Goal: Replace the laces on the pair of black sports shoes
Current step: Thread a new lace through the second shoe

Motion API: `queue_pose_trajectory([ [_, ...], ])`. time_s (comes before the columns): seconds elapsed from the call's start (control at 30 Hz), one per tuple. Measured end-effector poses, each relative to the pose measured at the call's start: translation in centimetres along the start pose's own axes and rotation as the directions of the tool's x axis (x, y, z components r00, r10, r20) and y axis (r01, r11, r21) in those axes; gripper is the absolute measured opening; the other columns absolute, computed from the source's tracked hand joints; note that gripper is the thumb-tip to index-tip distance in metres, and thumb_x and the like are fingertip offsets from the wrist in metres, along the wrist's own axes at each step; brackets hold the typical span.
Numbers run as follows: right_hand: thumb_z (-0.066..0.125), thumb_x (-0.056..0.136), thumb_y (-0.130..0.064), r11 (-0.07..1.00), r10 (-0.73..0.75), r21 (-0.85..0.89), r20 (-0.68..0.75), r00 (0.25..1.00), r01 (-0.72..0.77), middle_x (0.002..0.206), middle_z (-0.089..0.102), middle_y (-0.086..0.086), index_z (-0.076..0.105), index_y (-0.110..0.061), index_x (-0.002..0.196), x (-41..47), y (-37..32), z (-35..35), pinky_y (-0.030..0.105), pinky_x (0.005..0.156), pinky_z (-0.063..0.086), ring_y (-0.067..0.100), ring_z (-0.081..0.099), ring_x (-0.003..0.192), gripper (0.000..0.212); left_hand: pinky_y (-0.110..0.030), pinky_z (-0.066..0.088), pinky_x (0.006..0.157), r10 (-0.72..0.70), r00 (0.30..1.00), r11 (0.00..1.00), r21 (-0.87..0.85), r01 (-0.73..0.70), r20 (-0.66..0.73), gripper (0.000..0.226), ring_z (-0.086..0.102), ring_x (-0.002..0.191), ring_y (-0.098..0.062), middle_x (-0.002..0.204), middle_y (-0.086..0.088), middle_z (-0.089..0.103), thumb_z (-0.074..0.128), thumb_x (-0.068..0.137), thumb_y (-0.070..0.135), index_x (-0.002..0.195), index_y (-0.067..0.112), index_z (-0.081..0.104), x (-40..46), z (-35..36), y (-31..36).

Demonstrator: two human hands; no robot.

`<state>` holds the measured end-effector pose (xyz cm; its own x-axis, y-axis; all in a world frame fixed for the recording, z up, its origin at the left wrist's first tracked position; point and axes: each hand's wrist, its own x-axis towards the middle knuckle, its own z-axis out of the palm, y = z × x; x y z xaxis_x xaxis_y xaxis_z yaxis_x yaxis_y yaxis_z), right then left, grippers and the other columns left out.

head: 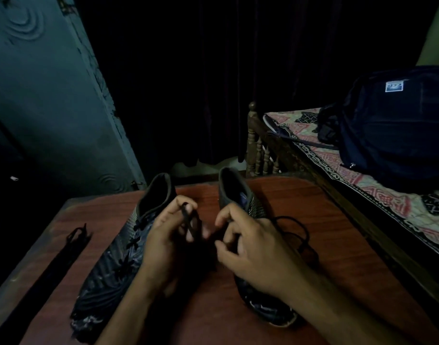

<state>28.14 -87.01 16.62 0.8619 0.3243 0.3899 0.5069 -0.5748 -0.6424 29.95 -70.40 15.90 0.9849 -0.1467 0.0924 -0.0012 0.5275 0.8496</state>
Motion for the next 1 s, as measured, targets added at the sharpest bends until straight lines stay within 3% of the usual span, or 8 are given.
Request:
queue_pose_trajectory([
  [0.1,0.071,0.091,-0.029,0.999,0.034,-0.022,-0.025,0.999,-0.034,0.079,0.063,-0.009,0.052,-0.032,0.115,0.0,0.3,0.2,0.009,0.05,0.032,-0.001,0.057,0.06,0.03,-0.023,0.026,0.041,0.049,0.999,0.998,0.041,-0.05,0.008,0.014,0.023,0.038,-0.011,0.052,0.0,0.023,0.053,0.091,0.022,0.084,0.01,0.054,-0.1,-0.3,0.5],
  [0.2,0.067,0.094,-0.028,0.998,-0.025,-0.057,-0.023,0.999,0.024,0.083,0.065,-0.014,0.069,-0.025,0.102,0.0,0.2,0.2,0.008,0.058,0.034,-0.011,0.054,0.066,0.009,-0.02,0.019,0.038,0.044,0.998,0.999,0.013,-0.044,0.053,0.021,0.019,0.038,-0.009,0.054,-0.002,0.026,0.045,0.088,0.024,0.081,0.007,0.057,-0.3,-0.8,0.8],
  [0.33,0.067,0.092,-0.019,0.981,-0.189,-0.024,0.135,0.973,0.194,0.087,0.068,-0.012,0.074,-0.019,0.099,-0.3,-0.7,-0.2,0.0,0.065,0.028,-0.018,0.049,0.067,0.01,-0.027,0.039,0.048,0.04,0.998,0.935,0.354,-0.024,-0.039,0.035,0.047,0.049,-0.014,0.065,-0.009,0.053,0.046,0.094,0.034,0.086,0.007,0.068,0.4,-0.6,-0.7],
  [0.43,0.067,0.09,-0.02,0.965,-0.249,-0.01,0.288,0.925,0.263,0.088,0.071,-0.006,0.075,-0.02,0.099,-0.5,-0.9,-0.3,0.011,0.07,0.037,-0.014,0.047,0.068,0.013,-0.025,0.053,0.071,0.022,0.993,0.759,0.645,-0.095,0.12,0.025,0.066,0.075,-0.012,0.078,-0.009,0.071,0.069,0.097,0.031,0.087,0.009,0.074,0.9,-0.6,-1.5],
  [0.57,0.069,0.087,-0.018,0.961,-0.271,0.03,0.327,0.906,0.276,0.082,0.072,-0.006,0.078,-0.021,0.1,-0.8,-0.9,-0.5,-0.006,0.07,0.027,-0.027,0.042,0.062,0.016,-0.026,0.055,0.071,-0.008,0.983,0.755,0.646,-0.115,0.185,0.016,0.069,0.076,-0.018,0.083,-0.021,0.074,0.077,0.081,0.026,0.086,0.011,0.078,0.9,-1.3,-1.5],
  [0.67,0.067,0.084,-0.015,0.957,-0.279,0.022,0.32,0.905,0.288,0.083,0.071,-0.009,0.078,-0.021,0.099,-0.7,-1.1,-0.4,-0.002,0.064,0.027,-0.024,0.045,0.064,0.02,-0.026,0.053,0.071,0.022,0.982,0.747,0.65,-0.141,0.187,0.016,0.065,0.077,-0.016,0.08,-0.013,0.071,0.076,0.091,0.023,0.087,0.008,0.074,1.0,-1.3,-1.7],
  [0.83,0.059,0.086,-0.003,0.955,-0.259,0.176,0.087,0.962,0.241,0.083,0.074,-0.006,0.074,-0.021,0.104,-0.3,-0.7,-1.4,0.031,0.068,0.056,0.008,0.07,0.074,0.029,-0.032,0.045,0.069,0.028,0.993,0.851,0.518,-0.083,0.112,0.011,0.054,0.072,-0.018,0.075,-0.005,0.06,0.058,0.091,0.017,0.083,0.009,0.061,1.3,-1.4,-2.0],
  [1.0,0.064,0.086,-0.026,0.999,-0.033,0.025,-0.211,0.977,0.039,0.074,0.065,-0.013,0.069,-0.024,0.084,1.6,3.9,-4.6,0.018,0.058,0.044,0.005,0.062,0.067,0.006,-0.039,0.054,0.065,0.119,0.992,0.779,0.615,-0.119,0.041,0.019,0.068,0.075,-0.017,0.081,-0.002,0.071,0.064,0.101,0.021,0.083,0.021,0.069,0.9,-1.1,-2.2],
])
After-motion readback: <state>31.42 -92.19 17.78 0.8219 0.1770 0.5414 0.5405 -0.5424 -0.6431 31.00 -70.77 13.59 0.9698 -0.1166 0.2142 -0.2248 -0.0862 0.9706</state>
